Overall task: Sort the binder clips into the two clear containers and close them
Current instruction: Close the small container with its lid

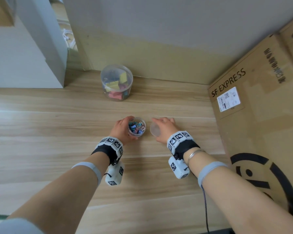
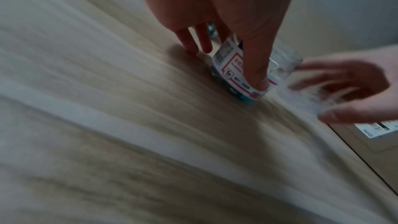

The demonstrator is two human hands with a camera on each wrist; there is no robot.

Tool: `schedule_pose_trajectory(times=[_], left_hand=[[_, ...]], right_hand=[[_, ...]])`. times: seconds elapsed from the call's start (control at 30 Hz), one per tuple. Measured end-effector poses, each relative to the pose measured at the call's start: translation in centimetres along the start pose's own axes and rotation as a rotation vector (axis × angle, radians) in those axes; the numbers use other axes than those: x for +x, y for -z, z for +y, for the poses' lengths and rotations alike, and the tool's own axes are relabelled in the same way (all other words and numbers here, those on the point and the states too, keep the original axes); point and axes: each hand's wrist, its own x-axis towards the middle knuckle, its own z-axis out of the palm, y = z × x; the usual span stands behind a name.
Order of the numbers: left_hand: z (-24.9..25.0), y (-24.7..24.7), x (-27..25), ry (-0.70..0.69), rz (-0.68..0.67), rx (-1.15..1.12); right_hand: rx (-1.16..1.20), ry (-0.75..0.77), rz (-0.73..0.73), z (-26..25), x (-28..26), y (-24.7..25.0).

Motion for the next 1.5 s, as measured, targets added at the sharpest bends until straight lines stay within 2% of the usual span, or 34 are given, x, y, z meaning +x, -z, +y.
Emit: schedule_pose_trajectory(times=[0.23,0.5,0.6,0.73,0.83,1.0,1.13,1.23,1.3,1.37,1.5], left_hand=[[0.5,0.0,-0.4,-0.053,0.002,-0.006],[0.7,0.2,-1.4,-0.127,0.042,-0.1],[0.6,0.5,-1.6,-0.116,0.015,-0.106],[0.8,0.9,-1.5,-0.07,-0.036,-0.065],[0.9,1.1,-1.5,-0.058,-0.025,-0.034],[0.8,0.8,-1.8,-0.084,0.002,-0.028],[1.1,0.6,-1.9,-0.111,-0.036,-0.037],[1.0,0.6,-1.9,-0.111,-0.068,-0.01],[0.9,0.8,-1.8,-0.102,-0.069,0.003],[0.9,1.0,-1.7,-0.105,-0.075,0.017],[1.0,1.0,-1.7,-0.099,-0.098,0.026]], right_hand=[[-0.053,0.166,0.108,-3.6,-0.4,1.7],[0.058,0.28,0.02,-5.4,-0.1,1.4],[0.049,0.334,-0.036,-5.4,-0.2,2.1],[0.026,0.244,0.009,-5.6,-0.4,2.6],[-0.017,0.18,0.025,-6.1,-0.5,2.5],[-0.093,-0.016,0.034,-6.7,-0.6,2.2],[-0.227,-0.08,0.037,-7.0,-0.8,2.5],[-0.131,-0.051,-0.004,-6.2,-0.9,2.5],[0.018,0.067,-0.093,-5.5,-0.8,2.3],[0.056,0.167,-0.14,-5.2,-0.8,2.2],[0.008,0.176,-0.049,-5.2,-0.9,2.1]])
